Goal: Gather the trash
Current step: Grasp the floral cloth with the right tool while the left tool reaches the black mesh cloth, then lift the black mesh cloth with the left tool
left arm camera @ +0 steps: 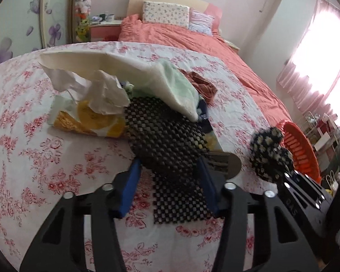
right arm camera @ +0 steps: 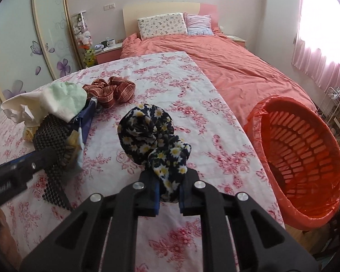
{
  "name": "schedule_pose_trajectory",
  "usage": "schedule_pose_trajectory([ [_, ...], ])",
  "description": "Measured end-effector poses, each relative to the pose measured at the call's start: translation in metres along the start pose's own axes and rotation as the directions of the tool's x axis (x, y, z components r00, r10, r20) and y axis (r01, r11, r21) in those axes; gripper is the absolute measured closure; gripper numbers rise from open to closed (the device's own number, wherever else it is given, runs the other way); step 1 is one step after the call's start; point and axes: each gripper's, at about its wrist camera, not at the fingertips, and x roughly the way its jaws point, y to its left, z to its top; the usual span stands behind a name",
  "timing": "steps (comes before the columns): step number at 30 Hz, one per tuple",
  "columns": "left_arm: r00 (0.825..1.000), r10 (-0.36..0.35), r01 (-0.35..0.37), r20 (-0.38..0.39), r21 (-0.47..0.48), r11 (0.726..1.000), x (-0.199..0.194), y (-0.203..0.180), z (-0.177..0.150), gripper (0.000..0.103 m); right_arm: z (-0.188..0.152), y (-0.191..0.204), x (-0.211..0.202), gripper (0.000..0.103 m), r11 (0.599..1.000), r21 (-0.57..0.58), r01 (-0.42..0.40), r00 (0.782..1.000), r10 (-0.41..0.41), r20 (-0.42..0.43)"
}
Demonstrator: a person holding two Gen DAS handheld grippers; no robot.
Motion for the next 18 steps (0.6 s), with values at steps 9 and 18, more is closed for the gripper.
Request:
schedule_pose_trajectory([
  [9,1.0,0.018,-0.018,0.012,0.0,1.0,-0.011,0.009,0.0,0.083,-0.003,-0.005,-0.002,0.09,1.0,0.021,-0.002,1.0,0.002,-0.001],
  [18,0.999,0.03,-0.03,0.03,0.014,0.999,-0.024,0.011,0.005,0.094,-0.004,-0.007,-0.006,0.09,1.0,0.028,-0.006,1.0,0.005,0.01],
])
